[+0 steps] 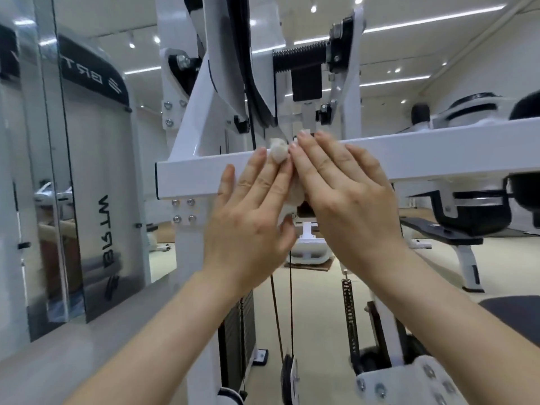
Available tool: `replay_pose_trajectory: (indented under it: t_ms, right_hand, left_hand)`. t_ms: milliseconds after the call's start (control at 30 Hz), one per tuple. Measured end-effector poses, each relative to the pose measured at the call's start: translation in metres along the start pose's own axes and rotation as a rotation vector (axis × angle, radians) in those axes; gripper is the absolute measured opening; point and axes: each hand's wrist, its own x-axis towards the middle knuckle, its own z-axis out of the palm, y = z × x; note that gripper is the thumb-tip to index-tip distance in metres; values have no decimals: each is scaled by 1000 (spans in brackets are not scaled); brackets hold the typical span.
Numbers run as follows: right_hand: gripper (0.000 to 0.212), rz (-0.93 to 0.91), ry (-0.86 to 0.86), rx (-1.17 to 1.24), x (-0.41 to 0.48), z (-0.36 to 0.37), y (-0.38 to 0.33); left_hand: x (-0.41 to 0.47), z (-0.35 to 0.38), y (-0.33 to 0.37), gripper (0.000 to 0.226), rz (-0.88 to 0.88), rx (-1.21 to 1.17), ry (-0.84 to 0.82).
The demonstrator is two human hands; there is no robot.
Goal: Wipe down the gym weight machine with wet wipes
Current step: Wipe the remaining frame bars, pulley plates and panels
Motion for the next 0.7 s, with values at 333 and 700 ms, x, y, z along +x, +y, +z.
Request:
replay_pose_trajectory:
  t_ms: [333, 700]
  right_hand:
    - [56, 79, -186, 18, -18, -44, 82]
    - [48, 253, -141, -62, -65, -84, 168]
  left_hand:
    - [61, 0, 89, 50, 60, -199, -113]
    - [118, 23, 177, 9, 224, -513, 216]
